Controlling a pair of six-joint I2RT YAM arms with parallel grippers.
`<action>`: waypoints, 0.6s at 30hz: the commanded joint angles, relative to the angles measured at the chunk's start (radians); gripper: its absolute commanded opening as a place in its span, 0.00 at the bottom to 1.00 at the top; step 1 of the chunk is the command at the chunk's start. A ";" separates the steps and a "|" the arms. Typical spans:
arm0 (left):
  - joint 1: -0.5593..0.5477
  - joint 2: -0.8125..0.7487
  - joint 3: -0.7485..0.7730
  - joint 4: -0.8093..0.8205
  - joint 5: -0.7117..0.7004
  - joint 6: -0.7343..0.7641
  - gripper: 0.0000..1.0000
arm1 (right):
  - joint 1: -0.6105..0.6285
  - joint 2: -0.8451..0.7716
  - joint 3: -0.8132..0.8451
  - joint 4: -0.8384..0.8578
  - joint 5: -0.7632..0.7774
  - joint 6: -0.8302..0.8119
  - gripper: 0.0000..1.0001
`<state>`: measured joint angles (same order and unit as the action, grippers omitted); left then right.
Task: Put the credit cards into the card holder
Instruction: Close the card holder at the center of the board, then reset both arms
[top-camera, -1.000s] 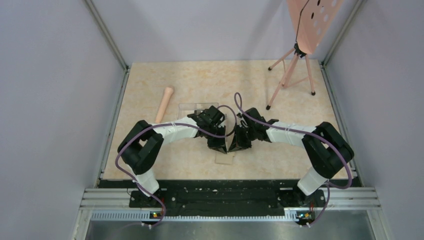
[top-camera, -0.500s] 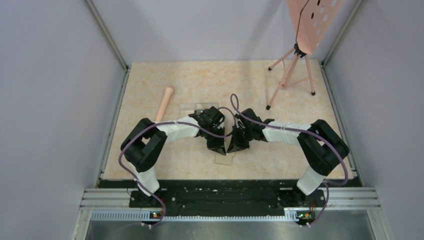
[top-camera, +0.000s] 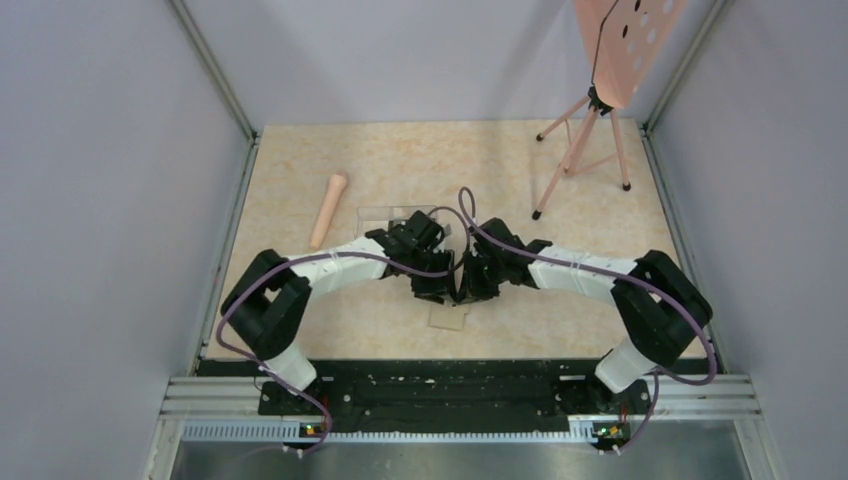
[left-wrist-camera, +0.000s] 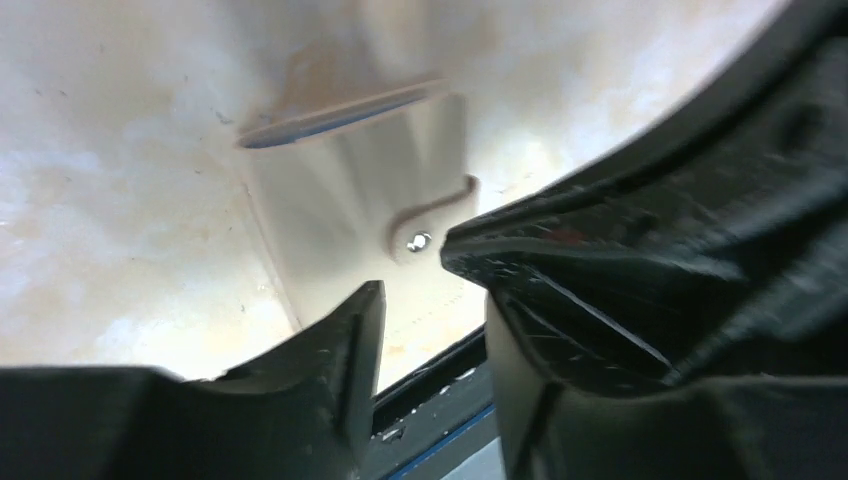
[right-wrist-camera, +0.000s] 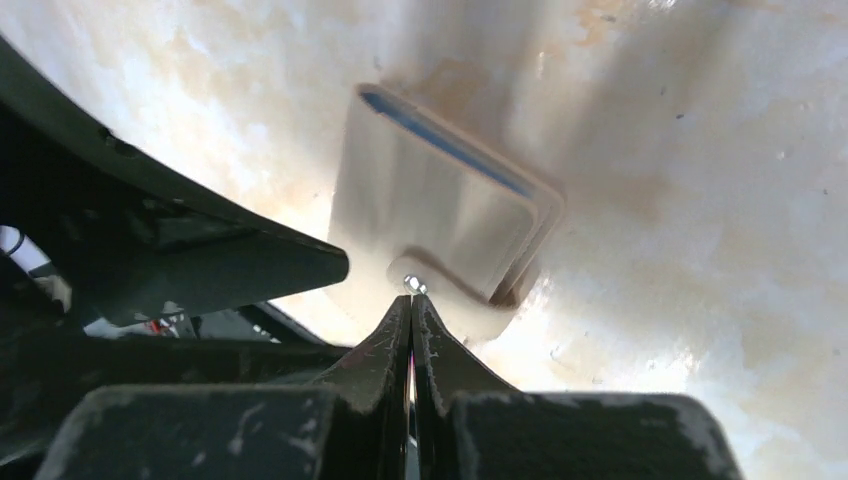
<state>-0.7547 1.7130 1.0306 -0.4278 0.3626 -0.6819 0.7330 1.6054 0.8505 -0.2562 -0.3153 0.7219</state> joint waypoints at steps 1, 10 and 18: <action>0.000 -0.205 -0.004 0.093 -0.047 0.001 0.53 | 0.016 -0.148 0.018 -0.012 0.059 -0.014 0.02; 0.128 -0.444 -0.144 0.189 0.011 -0.107 0.74 | -0.080 -0.365 -0.080 0.006 0.068 0.042 0.49; 0.378 -0.685 -0.359 0.245 0.058 -0.119 0.93 | -0.197 -0.719 -0.200 -0.006 0.215 -0.020 0.98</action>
<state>-0.4713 1.1378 0.7303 -0.2443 0.3840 -0.7910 0.5728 1.0580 0.6559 -0.2649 -0.2161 0.7502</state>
